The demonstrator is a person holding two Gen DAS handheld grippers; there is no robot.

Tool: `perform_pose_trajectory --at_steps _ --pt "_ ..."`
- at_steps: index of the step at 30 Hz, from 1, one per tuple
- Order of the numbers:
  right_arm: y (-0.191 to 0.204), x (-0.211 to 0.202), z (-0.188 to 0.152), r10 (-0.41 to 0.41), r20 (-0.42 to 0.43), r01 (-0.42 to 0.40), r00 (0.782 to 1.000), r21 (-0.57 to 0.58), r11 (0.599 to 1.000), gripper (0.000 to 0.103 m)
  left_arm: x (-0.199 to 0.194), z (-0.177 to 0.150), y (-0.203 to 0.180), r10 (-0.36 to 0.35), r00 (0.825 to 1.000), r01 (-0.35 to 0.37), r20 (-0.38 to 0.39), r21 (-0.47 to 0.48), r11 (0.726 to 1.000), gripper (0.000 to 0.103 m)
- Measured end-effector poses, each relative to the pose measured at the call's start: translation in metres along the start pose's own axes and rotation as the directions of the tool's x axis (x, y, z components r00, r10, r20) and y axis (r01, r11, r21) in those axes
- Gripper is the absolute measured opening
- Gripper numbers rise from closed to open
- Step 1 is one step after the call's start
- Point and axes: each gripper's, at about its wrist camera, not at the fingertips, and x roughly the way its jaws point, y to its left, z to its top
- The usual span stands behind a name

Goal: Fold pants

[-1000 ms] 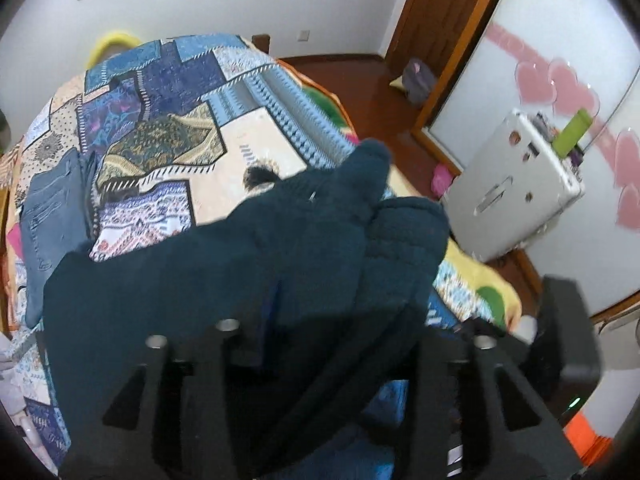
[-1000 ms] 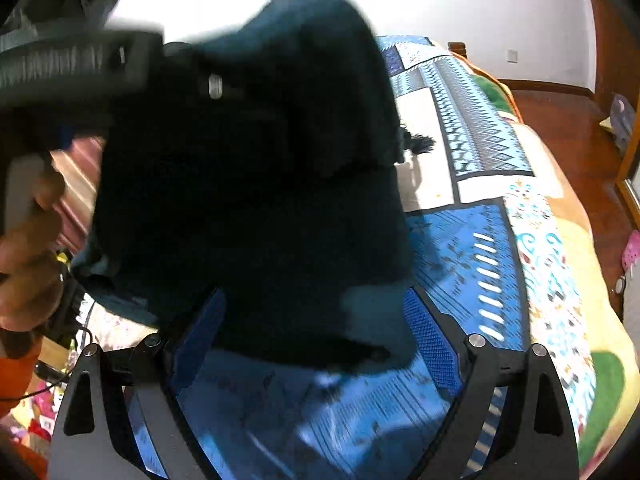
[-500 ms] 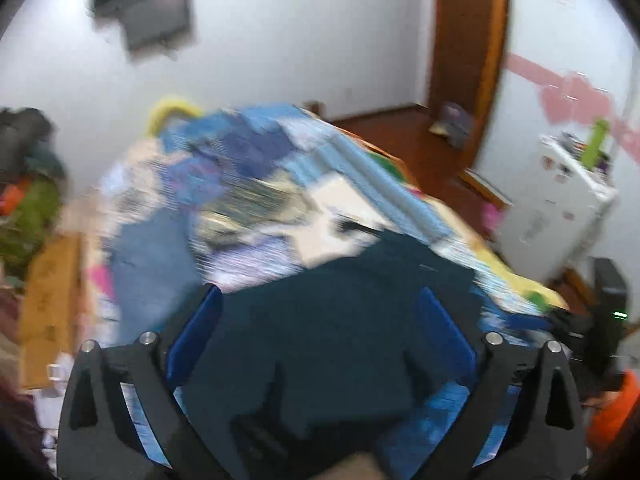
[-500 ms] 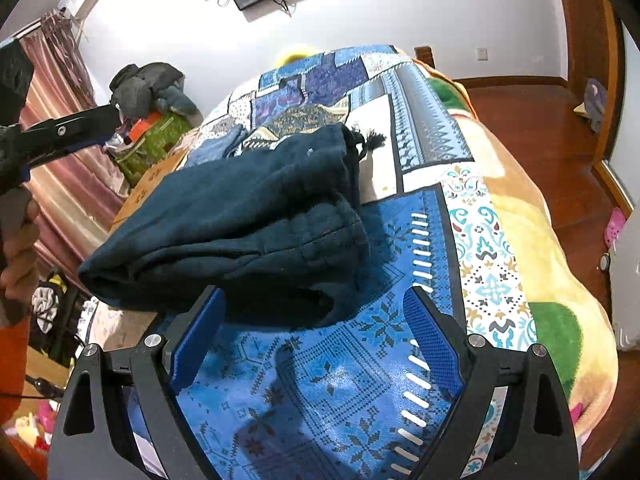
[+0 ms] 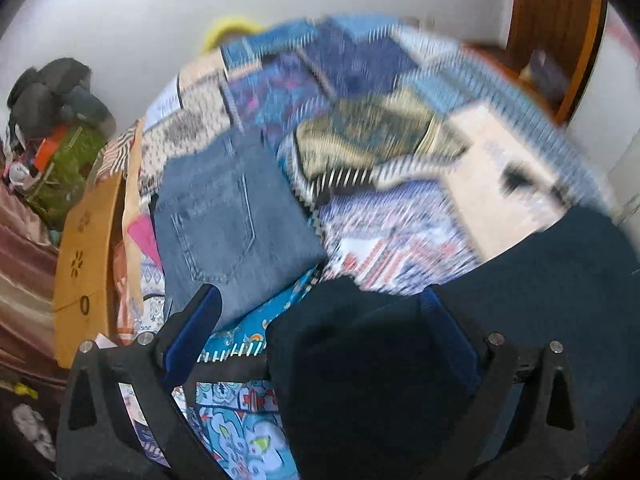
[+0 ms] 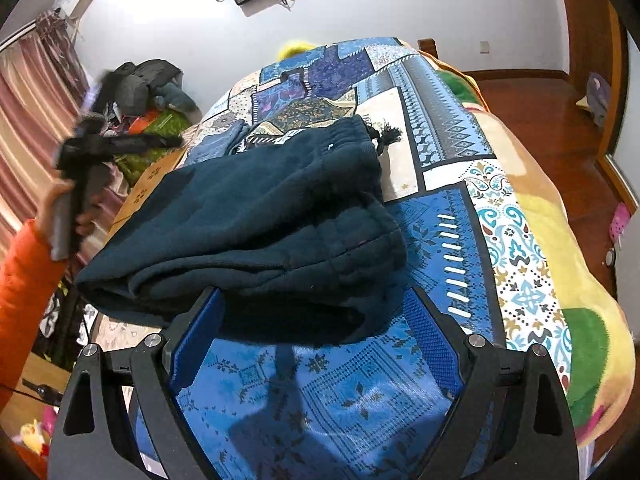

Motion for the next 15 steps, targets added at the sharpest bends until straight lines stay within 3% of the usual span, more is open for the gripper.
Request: perform_pose_trajectory --at_steps 3,4,7,12,15 --pt "0.002 0.000 0.001 -0.022 -0.001 0.022 1.000 -0.012 1.000 0.089 0.030 -0.015 -0.008 0.097 0.995 -0.095 -0.026 0.083 0.992 0.103" --pt "0.003 -0.001 0.001 -0.029 -0.001 0.029 1.000 -0.017 0.999 0.089 0.033 -0.020 -0.007 0.101 0.995 -0.099 -0.012 0.089 0.991 0.103" --pt "0.004 -0.003 0.003 -0.038 0.004 0.038 0.999 -0.020 0.999 0.089 0.034 -0.032 0.013 0.067 0.997 -0.067 -0.023 -0.007 0.998 0.103" --pt "0.008 -0.007 0.006 -0.029 0.025 0.029 0.999 -0.026 0.999 0.089 0.020 -0.068 0.040 0.130 0.991 -0.132 -0.031 -0.105 0.986 0.103" --pt "0.015 -0.008 0.007 -0.018 0.028 0.019 0.999 -0.050 0.999 0.089 0.004 -0.096 0.060 0.100 0.993 -0.110 -0.060 -0.179 0.978 0.103"
